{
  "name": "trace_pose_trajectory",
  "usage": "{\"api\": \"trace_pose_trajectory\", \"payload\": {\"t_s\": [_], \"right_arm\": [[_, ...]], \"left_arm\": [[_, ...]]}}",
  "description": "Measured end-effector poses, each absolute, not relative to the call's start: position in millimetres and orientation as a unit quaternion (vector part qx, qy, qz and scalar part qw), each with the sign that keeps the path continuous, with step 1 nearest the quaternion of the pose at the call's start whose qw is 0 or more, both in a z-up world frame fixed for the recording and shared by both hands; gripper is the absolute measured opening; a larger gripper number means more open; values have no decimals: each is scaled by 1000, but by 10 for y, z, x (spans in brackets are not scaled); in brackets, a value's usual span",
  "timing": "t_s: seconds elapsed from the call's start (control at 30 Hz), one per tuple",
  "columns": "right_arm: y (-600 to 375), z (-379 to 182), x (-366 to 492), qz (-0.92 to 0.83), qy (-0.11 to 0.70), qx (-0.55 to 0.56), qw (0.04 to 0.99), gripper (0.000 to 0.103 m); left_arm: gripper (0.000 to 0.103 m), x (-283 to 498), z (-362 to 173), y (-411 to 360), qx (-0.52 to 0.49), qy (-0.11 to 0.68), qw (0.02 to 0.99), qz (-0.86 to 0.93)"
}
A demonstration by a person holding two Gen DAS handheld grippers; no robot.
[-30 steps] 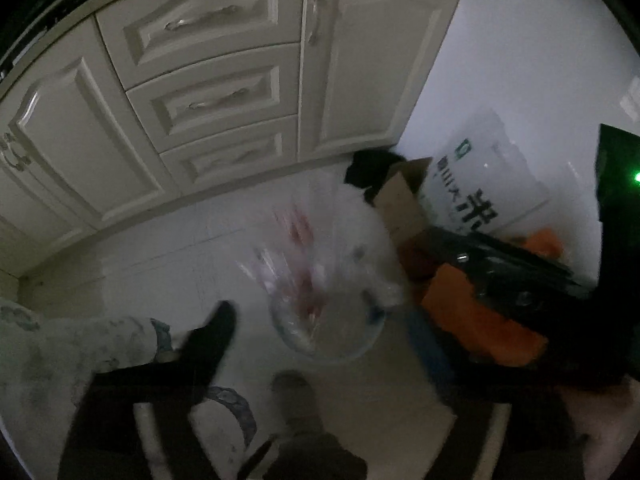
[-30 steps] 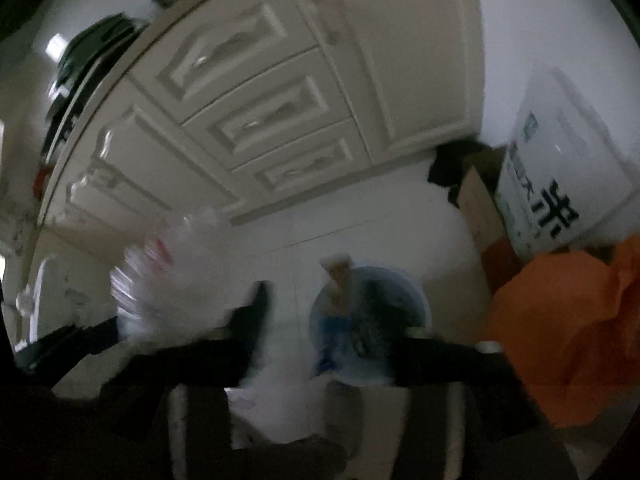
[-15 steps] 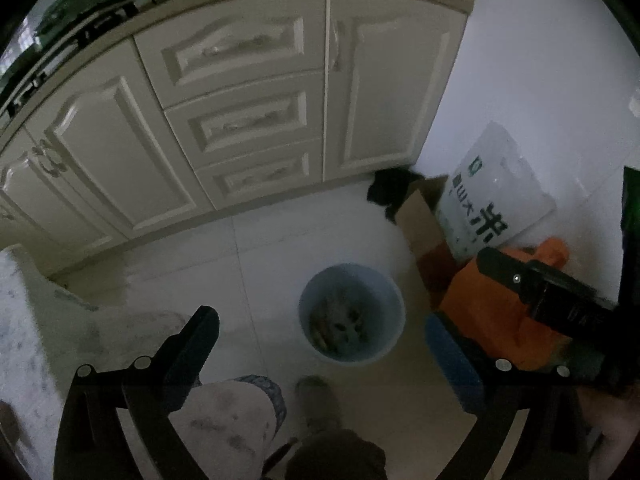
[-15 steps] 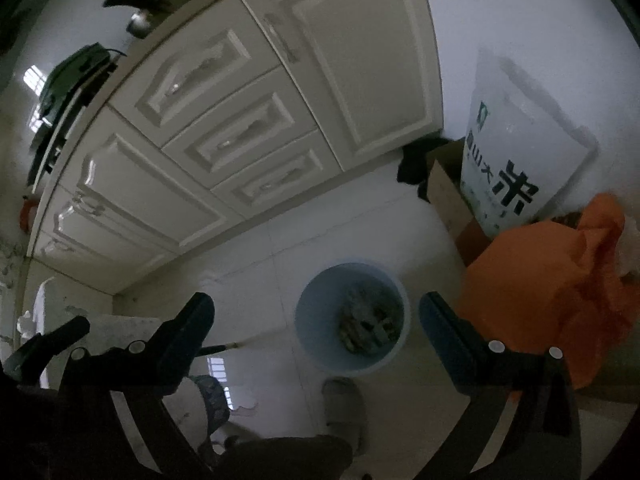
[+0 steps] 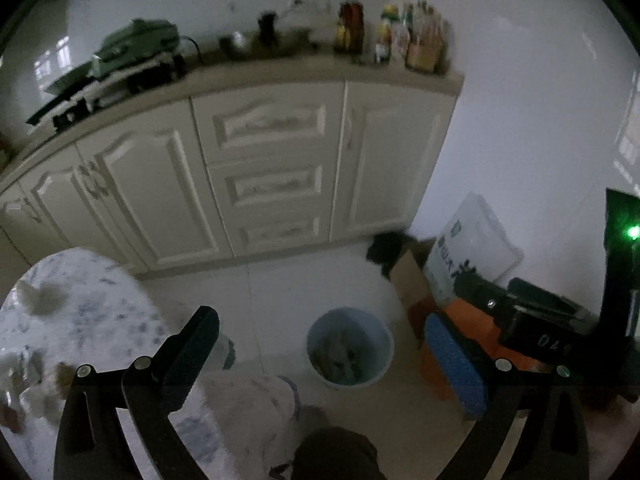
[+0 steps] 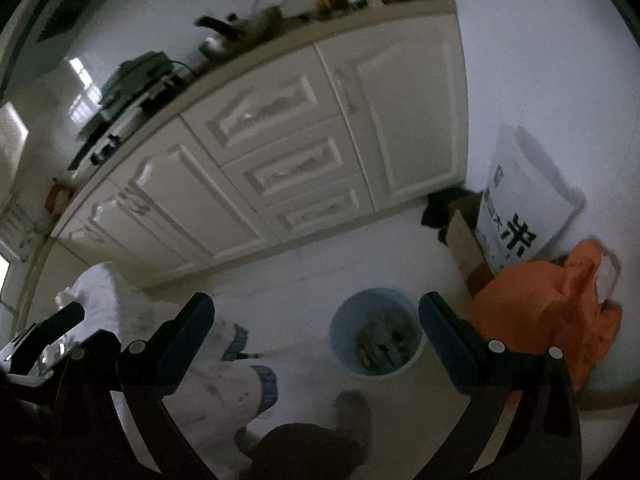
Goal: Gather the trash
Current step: 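Bring both tools back to the table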
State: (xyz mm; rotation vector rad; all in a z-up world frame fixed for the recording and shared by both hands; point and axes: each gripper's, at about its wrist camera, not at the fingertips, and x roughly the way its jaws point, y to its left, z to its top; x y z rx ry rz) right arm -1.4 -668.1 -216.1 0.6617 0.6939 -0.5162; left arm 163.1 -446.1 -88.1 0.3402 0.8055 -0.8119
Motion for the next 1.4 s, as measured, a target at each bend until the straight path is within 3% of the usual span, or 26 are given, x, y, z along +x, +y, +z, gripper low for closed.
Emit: {"api": "trace_pose_trajectory", "payload": {"t_s": [0.37,0.93,1.4], "right_arm": [[-5836,-1323,82,-193,288,249,904,103],[-4028,-391,398,-35,206,140,968,103],[-3103,-283,494,33,201,89,975,103]], "left_arm": [[102,961,-69,-2895,98,294,888,-339],[102,-314,432,-459,4,220,959,-180],[102,-1131,433,25,-14,187,979,-83]]}}
